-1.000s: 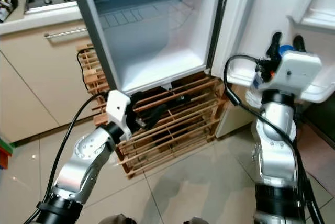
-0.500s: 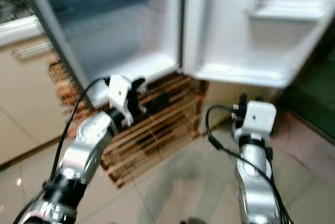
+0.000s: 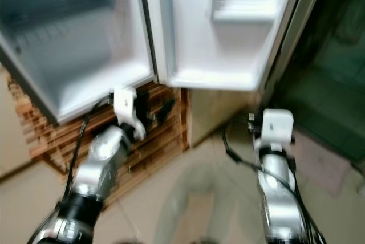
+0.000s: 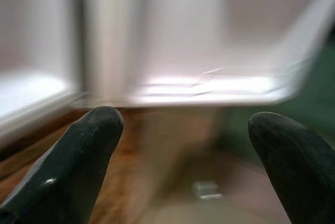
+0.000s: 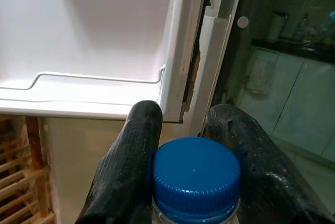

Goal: Restocking fridge

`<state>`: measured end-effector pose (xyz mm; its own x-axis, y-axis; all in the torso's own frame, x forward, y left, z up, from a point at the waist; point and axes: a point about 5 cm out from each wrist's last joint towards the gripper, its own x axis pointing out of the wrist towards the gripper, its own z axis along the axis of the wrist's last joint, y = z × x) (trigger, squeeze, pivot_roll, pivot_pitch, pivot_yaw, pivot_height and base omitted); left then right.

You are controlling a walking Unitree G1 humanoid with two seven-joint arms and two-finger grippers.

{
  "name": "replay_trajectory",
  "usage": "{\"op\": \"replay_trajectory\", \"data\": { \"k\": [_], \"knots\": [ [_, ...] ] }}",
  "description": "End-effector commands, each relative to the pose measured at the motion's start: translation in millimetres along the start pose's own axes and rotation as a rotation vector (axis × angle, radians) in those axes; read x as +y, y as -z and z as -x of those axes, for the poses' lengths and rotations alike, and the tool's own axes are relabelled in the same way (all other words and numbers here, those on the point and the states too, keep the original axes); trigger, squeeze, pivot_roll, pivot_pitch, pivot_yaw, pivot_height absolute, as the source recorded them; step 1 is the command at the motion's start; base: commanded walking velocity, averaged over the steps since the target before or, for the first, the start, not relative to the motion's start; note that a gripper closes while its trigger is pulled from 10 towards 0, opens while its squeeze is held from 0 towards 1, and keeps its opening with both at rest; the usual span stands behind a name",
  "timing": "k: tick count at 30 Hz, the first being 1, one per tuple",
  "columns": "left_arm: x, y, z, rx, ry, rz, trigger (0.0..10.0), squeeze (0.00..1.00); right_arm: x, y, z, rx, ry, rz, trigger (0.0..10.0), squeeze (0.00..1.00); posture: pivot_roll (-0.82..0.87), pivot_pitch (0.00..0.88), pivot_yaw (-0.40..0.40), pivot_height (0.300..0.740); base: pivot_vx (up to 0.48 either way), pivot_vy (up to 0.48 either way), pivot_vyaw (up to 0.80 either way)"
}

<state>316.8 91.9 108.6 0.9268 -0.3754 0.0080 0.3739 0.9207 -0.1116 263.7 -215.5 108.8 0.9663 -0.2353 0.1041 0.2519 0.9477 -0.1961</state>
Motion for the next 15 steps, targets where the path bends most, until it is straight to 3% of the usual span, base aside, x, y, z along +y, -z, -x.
{"op": "replay_trajectory", "data": {
  "k": [1, 3, 4, 5, 7, 11, 13, 15],
  "knots": [
    [25.3, 6, 18.4, -0.014, -0.143, -0.141, 10.0, 0.0, -4.8, -6, -2.3, -0.04, 0.033, -0.033, 0.0, 0.0, -0.05, 0.0, -0.007, 0.74, 0.0, 0.0, 0.0],
    [31.4, 1, 29.3, -0.078, -0.168, -0.228, 10.0, 0.0, -8.6, -4, -1.4, -0.038, 0.058, -0.063, 0.0, 0.0, -0.05, 0.0, -0.006, 0.74, 0.0, 0.0, 0.0],
    [31.4, 1, 29.3, -0.078, -0.168, -0.228, 10.0, 0.0, -8.6, -4, -1.4, -0.038, 0.058, -0.063, 0.0, 0.0, -0.05, 0.0, -0.006, 0.74, 0.0, 0.0, 0.0],
    [36.0, -2, 41.9, -0.136, -0.186, -0.309, 10.0, 0.0, -10.8, -8, -1.4, -0.065, 0.074, -0.081, 0.0, 0.0, -0.04, 0.0, -0.011, 0.74, 0.0, 0.0, 0.0],
    [37.4, -2, 48.9, -0.16, -0.189, -0.337, 10.0, 0.0, -11.8, -10, -1.7, -0.082, 0.08, -0.078, 0.0, 0.0, -0.04, 0.0, -0.011, 0.74, 0.0, 0.0, 0.0],
    [40.3, 12, 56.6, -0.073, -0.197, -0.339, 10.0, 0.0, -20.1, -7, -4.5, -0.053, 0.162, -0.106, 0.0, 0.0, -0.05, 0.0, -0.011, 0.74, 0.0, 0.0, 0.0],
    [35.4, 10, 51.8, -0.073, -0.2, -0.262, 10.0, 0.0, -14.6, -13, -5.7, -0.09, 0.129, -0.085, 0.0, 0.0, -0.05, 0.0, -0.014, 0.74, 0.0, 0.0, 0.0],
    [21.1, -5, 44.1, -0.127, -0.142, -0.203, 10.0, 0.0, -10.4, -20, -5.5, -0.111, 0.11, -0.092, 0.0, 0.0, -0.05, 0.0, -0.016, 0.74, 0.0, 0.0, 0.0]
  ]
}}
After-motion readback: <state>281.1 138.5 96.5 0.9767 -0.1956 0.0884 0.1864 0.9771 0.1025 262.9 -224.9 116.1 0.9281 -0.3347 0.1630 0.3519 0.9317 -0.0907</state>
